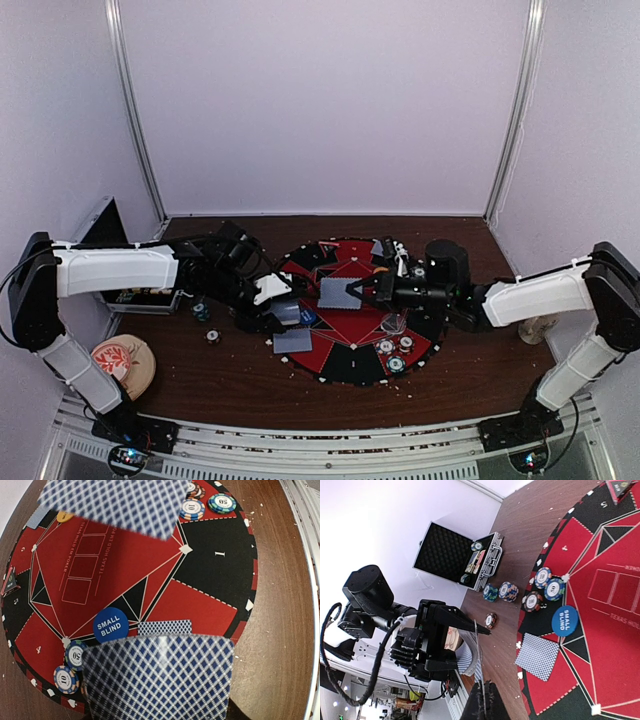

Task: Distribute texas hold em gaming equipment
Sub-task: Pick up the poker card from the face-down deck piles, then distribute the poker card in the dealer area.

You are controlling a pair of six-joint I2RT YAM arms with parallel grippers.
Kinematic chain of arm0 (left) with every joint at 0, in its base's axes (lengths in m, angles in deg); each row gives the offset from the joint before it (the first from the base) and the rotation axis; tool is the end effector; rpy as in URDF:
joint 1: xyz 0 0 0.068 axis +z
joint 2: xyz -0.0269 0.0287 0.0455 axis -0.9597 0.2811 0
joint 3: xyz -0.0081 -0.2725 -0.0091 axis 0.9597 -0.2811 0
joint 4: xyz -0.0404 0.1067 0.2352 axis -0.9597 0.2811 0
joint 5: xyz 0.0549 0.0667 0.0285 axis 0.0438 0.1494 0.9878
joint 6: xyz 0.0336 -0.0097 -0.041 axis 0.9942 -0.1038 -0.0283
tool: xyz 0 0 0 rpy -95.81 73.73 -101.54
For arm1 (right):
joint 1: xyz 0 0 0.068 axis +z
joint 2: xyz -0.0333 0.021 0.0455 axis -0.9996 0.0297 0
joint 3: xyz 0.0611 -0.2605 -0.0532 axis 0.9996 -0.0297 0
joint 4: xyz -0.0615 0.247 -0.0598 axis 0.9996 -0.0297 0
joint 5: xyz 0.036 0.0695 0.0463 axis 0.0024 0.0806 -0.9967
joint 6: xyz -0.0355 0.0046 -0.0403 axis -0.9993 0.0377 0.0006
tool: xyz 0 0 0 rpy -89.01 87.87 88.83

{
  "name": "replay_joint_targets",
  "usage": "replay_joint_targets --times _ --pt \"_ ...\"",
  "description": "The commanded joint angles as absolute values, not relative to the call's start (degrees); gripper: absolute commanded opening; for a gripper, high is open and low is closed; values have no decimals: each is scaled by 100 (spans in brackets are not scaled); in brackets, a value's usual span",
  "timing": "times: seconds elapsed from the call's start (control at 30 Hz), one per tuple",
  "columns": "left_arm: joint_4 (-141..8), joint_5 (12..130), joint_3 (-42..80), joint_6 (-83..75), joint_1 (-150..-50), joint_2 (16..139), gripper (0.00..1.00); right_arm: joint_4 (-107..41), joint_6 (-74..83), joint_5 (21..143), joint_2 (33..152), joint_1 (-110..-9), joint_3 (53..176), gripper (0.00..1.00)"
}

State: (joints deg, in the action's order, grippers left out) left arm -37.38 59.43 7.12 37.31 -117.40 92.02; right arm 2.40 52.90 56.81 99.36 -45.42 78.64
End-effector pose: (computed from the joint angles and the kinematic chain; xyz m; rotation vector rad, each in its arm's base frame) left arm 0.2242 -0.2314 0.2181 1.6383 1.9607 -0.5407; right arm 0.2204 0.2309 0.2100 -0.2510 2.1265 1.6405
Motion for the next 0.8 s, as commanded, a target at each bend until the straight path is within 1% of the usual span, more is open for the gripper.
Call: replay_joint_targets --times 0.0,0.23,0.43,0.6,0.77 --pt "-3888 5813 654 3777 -11753 9206 52 336 5402 6351 9166 -4794 7119 0" --pt "-3887 5804 649 3757 -11758 9200 52 -377 5447 7272 7448 -5428 5694 0" --pt "-3889 5815 641 3747 -11781 9184 53 -1061 5388 7398 6422 -6093 5109 0" --pt "-3890 5828 624 3745 -11793 9159 52 -1430 5115 7112 6432 -6693 5092 0" --pt "-3923 5855 573 3750 -11799 9110 52 -1064 5034 6731 7102 -7123 5007 0"
